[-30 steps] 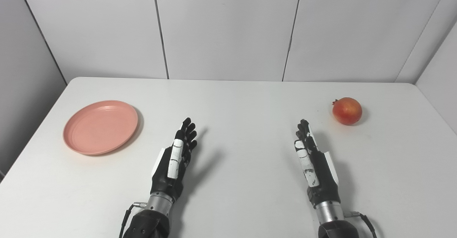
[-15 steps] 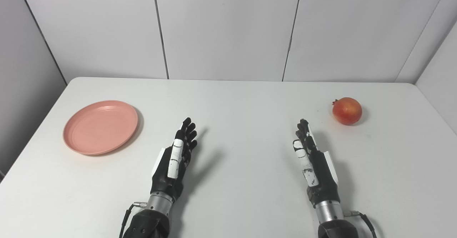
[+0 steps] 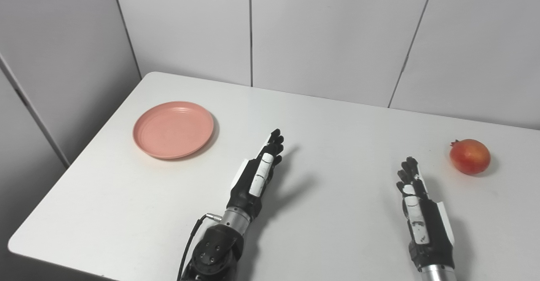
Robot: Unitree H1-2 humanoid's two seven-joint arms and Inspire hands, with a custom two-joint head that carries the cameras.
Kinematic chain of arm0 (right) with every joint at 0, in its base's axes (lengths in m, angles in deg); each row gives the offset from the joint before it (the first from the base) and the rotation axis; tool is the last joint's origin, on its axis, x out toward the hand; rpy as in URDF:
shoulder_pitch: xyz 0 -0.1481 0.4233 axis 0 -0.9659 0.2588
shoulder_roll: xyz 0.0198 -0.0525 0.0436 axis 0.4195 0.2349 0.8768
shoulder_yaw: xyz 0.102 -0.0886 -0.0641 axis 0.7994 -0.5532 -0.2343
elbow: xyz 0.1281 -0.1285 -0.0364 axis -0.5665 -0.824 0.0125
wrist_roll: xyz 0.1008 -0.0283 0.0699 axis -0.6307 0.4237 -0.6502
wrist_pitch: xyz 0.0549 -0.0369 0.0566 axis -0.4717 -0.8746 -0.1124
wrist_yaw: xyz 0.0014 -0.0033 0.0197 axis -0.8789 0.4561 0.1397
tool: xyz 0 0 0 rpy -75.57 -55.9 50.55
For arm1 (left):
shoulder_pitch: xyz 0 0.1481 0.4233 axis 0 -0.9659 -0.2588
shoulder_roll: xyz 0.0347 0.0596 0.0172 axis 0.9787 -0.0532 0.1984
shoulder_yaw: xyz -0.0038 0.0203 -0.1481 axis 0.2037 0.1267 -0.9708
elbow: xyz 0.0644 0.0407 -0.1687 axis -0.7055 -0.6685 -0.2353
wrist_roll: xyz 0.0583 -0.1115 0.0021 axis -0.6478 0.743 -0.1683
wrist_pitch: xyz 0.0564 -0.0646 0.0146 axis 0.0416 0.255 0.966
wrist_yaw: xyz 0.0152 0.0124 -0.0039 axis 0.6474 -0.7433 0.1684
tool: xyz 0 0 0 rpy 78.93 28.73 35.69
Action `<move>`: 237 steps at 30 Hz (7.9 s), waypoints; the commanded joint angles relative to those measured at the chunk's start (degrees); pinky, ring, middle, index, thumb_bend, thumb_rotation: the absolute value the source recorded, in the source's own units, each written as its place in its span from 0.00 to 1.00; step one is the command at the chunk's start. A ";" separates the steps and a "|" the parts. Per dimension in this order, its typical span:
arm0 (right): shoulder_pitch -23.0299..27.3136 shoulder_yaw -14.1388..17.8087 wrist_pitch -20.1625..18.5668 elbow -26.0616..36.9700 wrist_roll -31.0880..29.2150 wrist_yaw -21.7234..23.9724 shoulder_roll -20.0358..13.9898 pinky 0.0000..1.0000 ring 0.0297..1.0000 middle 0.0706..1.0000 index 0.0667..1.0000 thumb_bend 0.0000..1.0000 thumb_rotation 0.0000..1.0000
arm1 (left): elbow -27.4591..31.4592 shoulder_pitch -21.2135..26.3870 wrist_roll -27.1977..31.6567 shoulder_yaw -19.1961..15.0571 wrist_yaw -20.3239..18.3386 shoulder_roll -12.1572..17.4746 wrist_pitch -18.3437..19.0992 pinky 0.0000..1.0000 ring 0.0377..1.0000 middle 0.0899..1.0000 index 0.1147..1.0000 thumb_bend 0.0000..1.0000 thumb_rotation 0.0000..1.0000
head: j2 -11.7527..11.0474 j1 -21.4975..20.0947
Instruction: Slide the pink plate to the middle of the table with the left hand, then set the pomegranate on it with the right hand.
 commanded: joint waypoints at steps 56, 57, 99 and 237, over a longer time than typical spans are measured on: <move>-0.55 2.07 5.41 -0.96 -4.41 4.11 -2.85 1.00 1.00 1.00 1.00 0.50 1.00 | -8.77 16.06 -0.23 -22.43 17.18 15.60 -10.31 0.84 0.85 0.84 0.84 0.77 1.00 | -2.11 6.32; -0.59 2.07 5.41 -0.95 -4.48 4.16 -2.87 1.00 1.00 1.00 1.00 0.50 0.99 | -8.92 16.07 0.03 -22.71 17.28 15.72 -10.40 0.84 0.85 0.84 0.84 0.78 1.00 | -2.11 6.32; -1.00 2.42 4.97 0.94 -7.46 5.84 -2.82 1.00 1.00 1.00 1.00 0.46 0.99 | -25.11 16.42 5.89 -25.75 15.00 21.91 -12.71 0.89 0.89 0.89 0.90 0.78 1.00 | -1.71 6.90; -0.04 -0.19 0.28 4.65 0.91 -1.03 4.65 1.00 1.00 1.00 1.00 0.63 0.84 | -2.44 7.77 -4.80 1.19 2.20 2.79 3.26 0.95 0.95 0.97 0.96 0.72 1.00 | 6.42 -17.50</move>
